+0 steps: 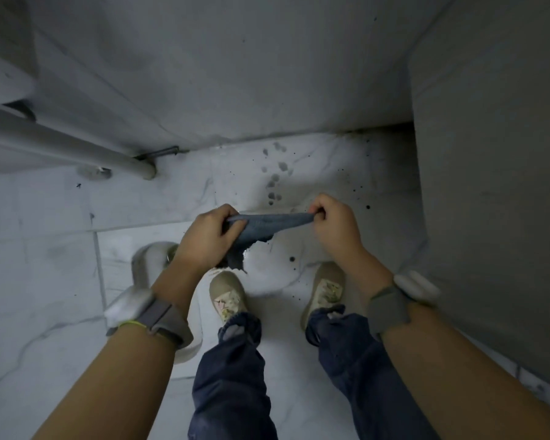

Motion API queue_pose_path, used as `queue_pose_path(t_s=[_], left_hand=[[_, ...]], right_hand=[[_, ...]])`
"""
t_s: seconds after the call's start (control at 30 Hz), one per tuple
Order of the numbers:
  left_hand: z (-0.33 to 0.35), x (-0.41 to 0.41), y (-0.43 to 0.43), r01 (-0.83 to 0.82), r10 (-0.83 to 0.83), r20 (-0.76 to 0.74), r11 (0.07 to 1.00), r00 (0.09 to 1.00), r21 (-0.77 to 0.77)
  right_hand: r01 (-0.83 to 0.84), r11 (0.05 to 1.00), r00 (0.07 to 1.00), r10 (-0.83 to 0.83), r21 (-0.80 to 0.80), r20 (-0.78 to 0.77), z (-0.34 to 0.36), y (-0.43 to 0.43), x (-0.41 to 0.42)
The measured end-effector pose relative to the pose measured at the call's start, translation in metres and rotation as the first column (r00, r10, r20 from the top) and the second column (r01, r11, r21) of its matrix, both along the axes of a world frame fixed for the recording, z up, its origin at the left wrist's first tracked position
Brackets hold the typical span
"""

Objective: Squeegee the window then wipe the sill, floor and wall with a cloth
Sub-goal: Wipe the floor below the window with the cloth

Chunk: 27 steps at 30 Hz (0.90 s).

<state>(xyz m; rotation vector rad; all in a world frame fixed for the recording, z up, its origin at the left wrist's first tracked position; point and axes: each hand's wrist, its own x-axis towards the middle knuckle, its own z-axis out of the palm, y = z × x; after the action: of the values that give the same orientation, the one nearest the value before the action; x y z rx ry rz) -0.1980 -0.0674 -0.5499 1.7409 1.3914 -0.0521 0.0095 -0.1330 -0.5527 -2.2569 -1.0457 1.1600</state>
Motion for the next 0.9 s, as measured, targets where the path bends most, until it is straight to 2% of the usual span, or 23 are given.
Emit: queue_pose_path(t_s=[0.1, 0.2, 0.3, 0.4, 0.5, 0.63, 0.77, 0.9], left_hand=[[-0.027, -0.004, 0.01, 0.034, -0.033, -0.049, 0.999, 0.998, 0.014], [-0.058, -0.009, 0.013, 0.022, -0.021, -0.05, 1.0, 0.999, 0.013], [-0.092, -0.005, 0.014, 0.093, -0.086, -0.067, 0.99, 0.994, 0.107], [-0.128, 0.003, 0.018, 0.214, -0.201, -0.087, 0.962, 0.976, 0.169], [-0.161, 0.012, 0.03, 0.339, -0.304, -0.169, 0.909, 0.938, 0.242], [-0.199, 0.022, 0.047, 0.416, -0.41, -0.086, 0.864, 0.908, 0.283], [-0.244, 0.032, 0.072, 0.495, -0.484, -0.111, 0.821, 0.868, 0.286], [-0.287, 0.042, 0.09, 0.571, -0.547, -0.168, 0.765, 0.82, 0.298]], right_hand=[[-0.037, 0.999, 0.999, 0.037, 0.038, 0.014, -0.029, 0.004, 0.002], [-0.132, 0.99, 0.986, 0.126, 0.045, 0.111, -0.06, 0.001, 0.005], [-0.194, 0.98, 0.96, 0.181, 0.043, 0.213, -0.098, -0.002, 0.01], [-0.146, 0.989, 0.941, 0.131, 0.025, 0.313, -0.14, -0.001, 0.014], [-0.083, 0.994, 0.927, 0.05, 0.074, 0.371, -0.179, 0.008, 0.018], [-0.052, 0.993, 0.915, 0.004, 0.108, 0.403, -0.223, 0.017, 0.026], [-0.203, 0.978, 0.913, 0.168, 0.056, 0.373, -0.268, 0.044, 0.042], [-0.438, 0.899, 0.832, 0.398, 0.015, 0.387, -0.297, 0.09, 0.07]])
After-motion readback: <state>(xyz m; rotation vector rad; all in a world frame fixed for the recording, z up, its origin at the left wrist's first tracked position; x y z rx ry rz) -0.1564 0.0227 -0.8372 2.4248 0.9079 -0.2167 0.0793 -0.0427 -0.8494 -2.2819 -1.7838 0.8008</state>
